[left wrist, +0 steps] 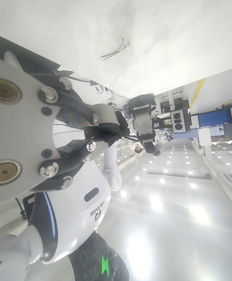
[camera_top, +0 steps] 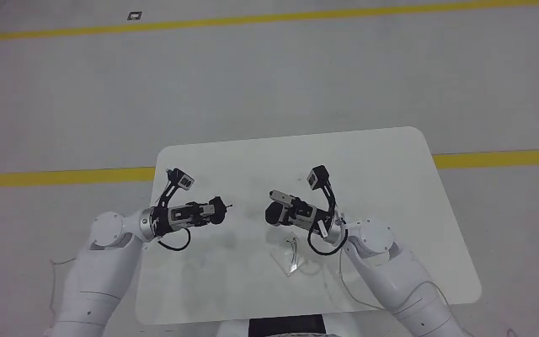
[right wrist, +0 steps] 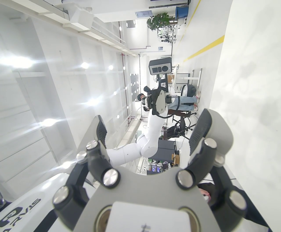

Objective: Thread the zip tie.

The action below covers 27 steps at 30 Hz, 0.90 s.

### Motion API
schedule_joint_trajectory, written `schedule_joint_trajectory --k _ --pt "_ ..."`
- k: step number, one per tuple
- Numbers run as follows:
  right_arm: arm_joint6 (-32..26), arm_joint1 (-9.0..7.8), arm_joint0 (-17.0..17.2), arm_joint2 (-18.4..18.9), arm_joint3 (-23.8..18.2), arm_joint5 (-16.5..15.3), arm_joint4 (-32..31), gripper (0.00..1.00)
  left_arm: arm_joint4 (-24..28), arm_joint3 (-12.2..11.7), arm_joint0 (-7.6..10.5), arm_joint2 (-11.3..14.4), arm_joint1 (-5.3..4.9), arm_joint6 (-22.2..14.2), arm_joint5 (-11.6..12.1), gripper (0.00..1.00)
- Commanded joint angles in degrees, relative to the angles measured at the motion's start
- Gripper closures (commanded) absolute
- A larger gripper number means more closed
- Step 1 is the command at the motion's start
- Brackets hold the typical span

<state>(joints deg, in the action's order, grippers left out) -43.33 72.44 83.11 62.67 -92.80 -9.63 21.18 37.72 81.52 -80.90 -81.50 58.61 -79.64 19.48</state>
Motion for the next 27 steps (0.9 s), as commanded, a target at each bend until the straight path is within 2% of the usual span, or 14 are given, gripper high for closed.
schedule_joint_trajectory --k 1,8,12,13,15,17,19,21,27 --pt "0.0 0.0 0.0 0.0 0.0 0.0 0.0 0.0 0.0 0.0 0.0 0.0 0.0 0.0 0.0 1.0" --pt "0.0 0.0 0.0 0.0 0.0 0.0 0.0 0.0 0.0 0.0 0.0 0.0 0.0 0.0 0.0 1.0" --pt "2.6 -0.69 0.7 0.4 -2.5 2.9 -10.1 0.0 0.0 0.0 0.0 0.0 0.0 0.0 0.0 1.0" --pt "3.5 -1.04 1.3 0.5 -4.3 5.1 -14.8 0.0 0.0 0.0 0.0 0.0 0.0 0.0 0.0 1.0" --pt "4.7 -1.47 2.8 1.1 -7.2 7.8 -18.9 0.0 0.0 0.0 0.0 0.0 0.0 0.0 0.0 1.0" --pt "5.8 -2.09 4.7 1.7 -11.4 12.0 -25.8 0.0 0.0 0.0 0.0 0.0 0.0 0.0 0.0 1.0" --pt "5.4 -2.57 6.4 2.2 -14.7 14.6 -29.5 0.0 0.0 0.0 0.0 0.0 0.0 0.0 0.0 1.0" --pt "5.3 -3.16 8.2 2.5 -18.5 17.3 -35.8 0.0 0.0 0.0 0.0 0.0 0.0 0.0 0.0 1.0" --pt "1.7 -4.38 12.4 0.2 -27.4 25.8 -52.2 0.0 0.0 0.0 0.0 0.0 0.0 0.0 0.0 1.0"
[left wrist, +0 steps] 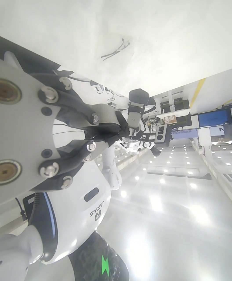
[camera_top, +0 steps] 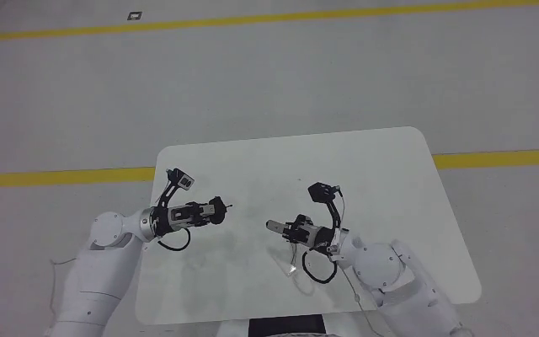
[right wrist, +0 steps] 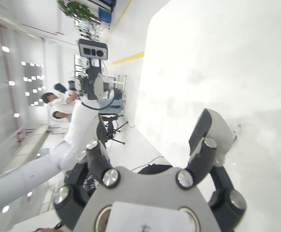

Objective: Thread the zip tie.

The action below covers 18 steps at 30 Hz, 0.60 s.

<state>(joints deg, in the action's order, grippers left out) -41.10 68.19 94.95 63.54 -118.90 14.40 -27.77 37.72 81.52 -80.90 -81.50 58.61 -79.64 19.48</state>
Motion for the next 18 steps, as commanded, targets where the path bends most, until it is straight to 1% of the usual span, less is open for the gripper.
schedule_joint_trajectory --k 1,2,18 --pt "-1.6 -0.26 0.8 -1.4 -2.0 2.3 -5.3 0.0 0.0 0.0 0.0 0.0 0.0 0.0 0.0 1.0" --pt "-1.9 -0.3 0.8 -1.6 -2.3 2.5 -6.0 0.0 0.0 0.0 0.0 0.0 0.0 0.0 0.0 1.0" --pt "-1.9 -0.3 0.8 -1.6 -2.3 2.5 -6.0 0.0 0.0 0.0 0.0 0.0 0.0 0.0 0.0 1.0"
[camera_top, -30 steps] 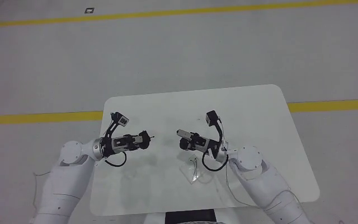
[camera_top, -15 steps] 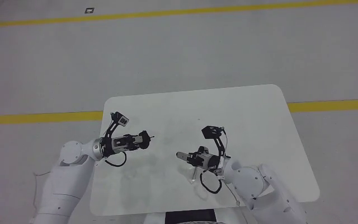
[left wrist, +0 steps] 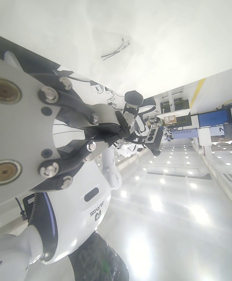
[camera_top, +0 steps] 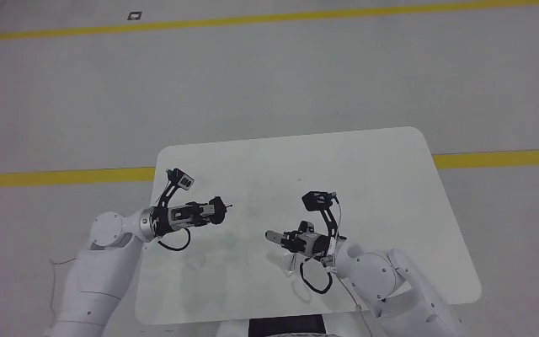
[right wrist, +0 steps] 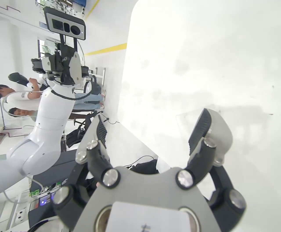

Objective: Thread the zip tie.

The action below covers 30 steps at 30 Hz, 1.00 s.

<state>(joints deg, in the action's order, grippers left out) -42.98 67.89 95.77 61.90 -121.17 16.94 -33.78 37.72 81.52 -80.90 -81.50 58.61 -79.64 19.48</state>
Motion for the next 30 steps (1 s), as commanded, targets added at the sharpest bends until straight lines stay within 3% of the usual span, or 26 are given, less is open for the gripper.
schedule_joint_trajectory --k 1,14,17,23,30 --pt "0.0 0.0 0.0 0.0 0.0 0.0 0.0 0.0 0.0 0.0 0.0 0.0 0.0 0.0 0.0 1.0" --pt "0.6 0.0 0.0 -0.1 0.1 -0.3 -0.3 0.0 0.0 0.0 0.0 0.0 0.0 0.0 0.0 1.0" --pt "0.4 -0.07 -0.1 -1.3 -0.7 1.1 -2.9 0.0 0.0 0.0 0.0 0.0 0.0 0.0 0.0 1.0" --pt "-4.2 0.24 -0.3 -3.6 -1.5 2.5 -9.6 0.0 0.0 0.0 0.0 0.0 0.0 0.0 0.0 1.0" --pt "-15.1 2.07 -2.7 -3.4 0.0 2.5 -15.9 0.0 0.0 0.0 0.0 0.0 0.0 0.0 0.0 1.0"
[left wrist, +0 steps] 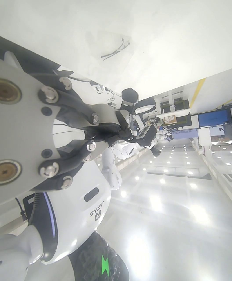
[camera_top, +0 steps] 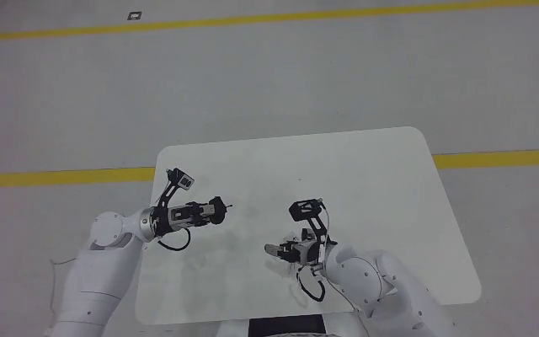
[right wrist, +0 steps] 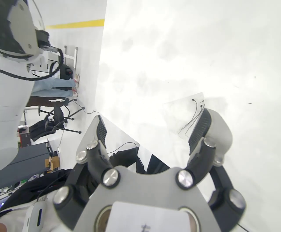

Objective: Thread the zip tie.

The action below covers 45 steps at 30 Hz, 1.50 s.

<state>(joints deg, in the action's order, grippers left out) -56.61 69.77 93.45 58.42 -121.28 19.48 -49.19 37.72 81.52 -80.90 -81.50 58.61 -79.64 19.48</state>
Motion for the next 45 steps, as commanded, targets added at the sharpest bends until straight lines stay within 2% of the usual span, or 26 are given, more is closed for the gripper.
schedule_joint_trajectory --k 1,9,15,19,25,30,38,41,45 --pt "-1.5 0.19 -0.4 0.1 0.1 0.0 -0.5 0.0 0.0 0.0 0.0 0.0 0.0 0.0 0.0 1.0" --pt "-1.3 0.18 -0.5 -0.1 0.7 -0.3 -0.5 0.0 0.0 0.0 0.0 0.0 0.0 0.0 0.0 1.0" --pt "-7.4 0.67 -5.2 -2.4 2.4 0.0 -4.8 0.0 0.0 0.0 0.0 0.0 0.0 0.0 0.0 1.0" --pt "-14.0 1.89 -8.0 -3.4 3.5 0.0 -7.9 0.0 0.0 0.0 0.0 0.0 0.0 0.0 0.0 1.0" --pt "-22.7 4.93 -10.4 -4.6 3.5 0.0 -12.4 0.0 0.0 0.0 0.0 0.0 0.0 0.0 0.0 1.0" --pt "-23.0 7.24 -9.5 -4.6 7.0 0.0 -13.7 0.0 0.0 0.0 0.0 0.0 0.0 0.0 0.0 1.0" --pt "-23.0 7.24 -9.5 -4.6 7.0 0.0 -13.7 0.0 0.0 0.0 0.0 0.0 0.0 0.0 0.0 1.0" --pt "-20.7 7.3 -9.2 -5.6 7.2 -0.2 -14.0 0.0 0.0 0.0 0.0 0.0 0.0 0.0 0.0 1.0" --pt "-21.9 7.88 -9.8 -6.2 7.8 0.0 -15.9 0.0 0.0 0.0 0.0 0.0 0.0 0.0 0.0 1.0"
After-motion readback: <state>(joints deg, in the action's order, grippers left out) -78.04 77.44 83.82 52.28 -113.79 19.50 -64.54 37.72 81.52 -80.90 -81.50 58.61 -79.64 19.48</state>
